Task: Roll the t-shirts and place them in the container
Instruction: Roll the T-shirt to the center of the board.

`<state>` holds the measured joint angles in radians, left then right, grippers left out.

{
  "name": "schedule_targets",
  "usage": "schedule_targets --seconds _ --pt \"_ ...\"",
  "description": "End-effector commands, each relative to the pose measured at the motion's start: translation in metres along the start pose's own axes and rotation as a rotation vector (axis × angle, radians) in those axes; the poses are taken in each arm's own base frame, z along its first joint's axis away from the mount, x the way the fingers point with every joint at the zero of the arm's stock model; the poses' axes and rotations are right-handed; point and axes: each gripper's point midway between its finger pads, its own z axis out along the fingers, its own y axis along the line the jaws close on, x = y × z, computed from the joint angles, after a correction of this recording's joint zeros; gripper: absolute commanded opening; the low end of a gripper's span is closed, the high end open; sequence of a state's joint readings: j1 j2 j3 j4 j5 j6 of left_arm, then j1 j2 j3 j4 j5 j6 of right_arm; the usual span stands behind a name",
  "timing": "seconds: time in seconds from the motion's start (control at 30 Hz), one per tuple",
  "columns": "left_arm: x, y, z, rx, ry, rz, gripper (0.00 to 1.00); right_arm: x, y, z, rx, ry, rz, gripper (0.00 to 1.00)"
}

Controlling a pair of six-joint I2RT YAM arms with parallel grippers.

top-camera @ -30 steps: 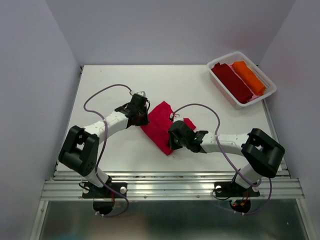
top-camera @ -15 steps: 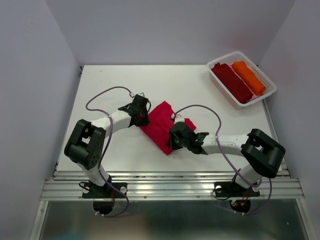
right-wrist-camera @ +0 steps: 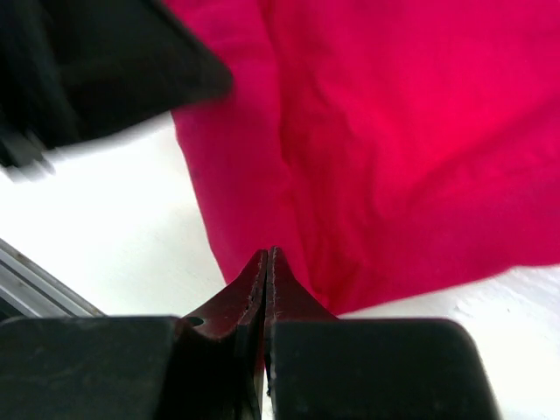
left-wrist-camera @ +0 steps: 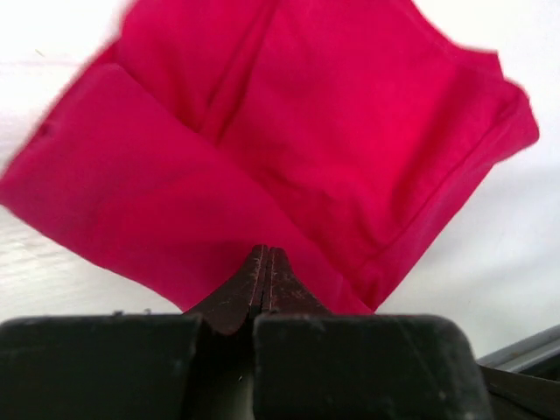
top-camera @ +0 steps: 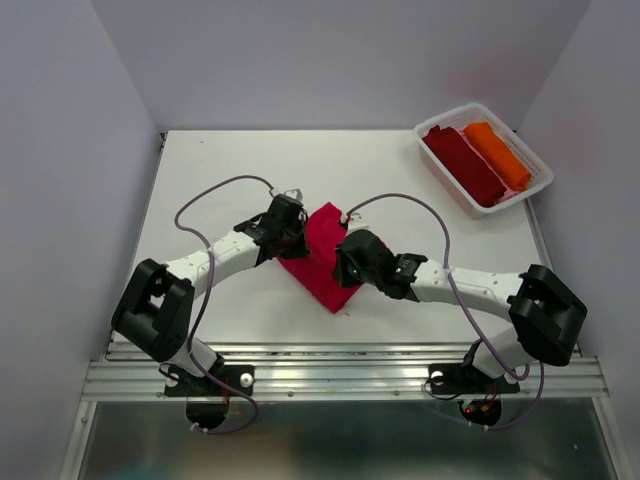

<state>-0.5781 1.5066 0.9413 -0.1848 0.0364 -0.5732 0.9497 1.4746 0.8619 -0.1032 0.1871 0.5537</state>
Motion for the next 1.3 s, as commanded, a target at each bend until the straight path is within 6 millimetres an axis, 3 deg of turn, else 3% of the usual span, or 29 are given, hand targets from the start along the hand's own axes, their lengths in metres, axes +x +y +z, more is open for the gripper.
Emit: schedule_targets --seconds 0.0,0.13,0.33,0.73,0.83,1.13,1.27 --pt "0.018 -0.007 -0.004 0.044 0.038 -0.020 0.00 -0.026 0.020 0.006 -0.048 -0.062 0.015 0.01" --pt "0.029 0.002 0.004 0.018 0.064 -0.019 0.00 -0.026 0.030 0.017 -0.080 -0.050 0.029 0.01" --pt "0.030 0.003 0.015 0.019 0.069 -0.020 0.00 -0.014 0.026 0.029 -0.055 -0.015 0.050 0.01" --pt "0.015 -0.012 0.039 0.036 0.071 0.007 0.00 -0.038 0.032 0.001 -0.084 -0.102 0.030 0.01" --pt "0.013 -0.015 0.041 0.043 0.071 0.007 0.00 -0.028 0.034 0.005 -0.088 -0.076 0.019 0.01" --pt "0.005 -0.018 0.035 0.043 0.049 0.019 0.00 0.038 -0.003 0.049 0.050 0.083 0.020 0.01" --pt "-0.007 -0.017 0.021 0.025 0.005 0.025 0.00 0.059 -0.026 0.059 0.122 0.127 0.054 0.01"
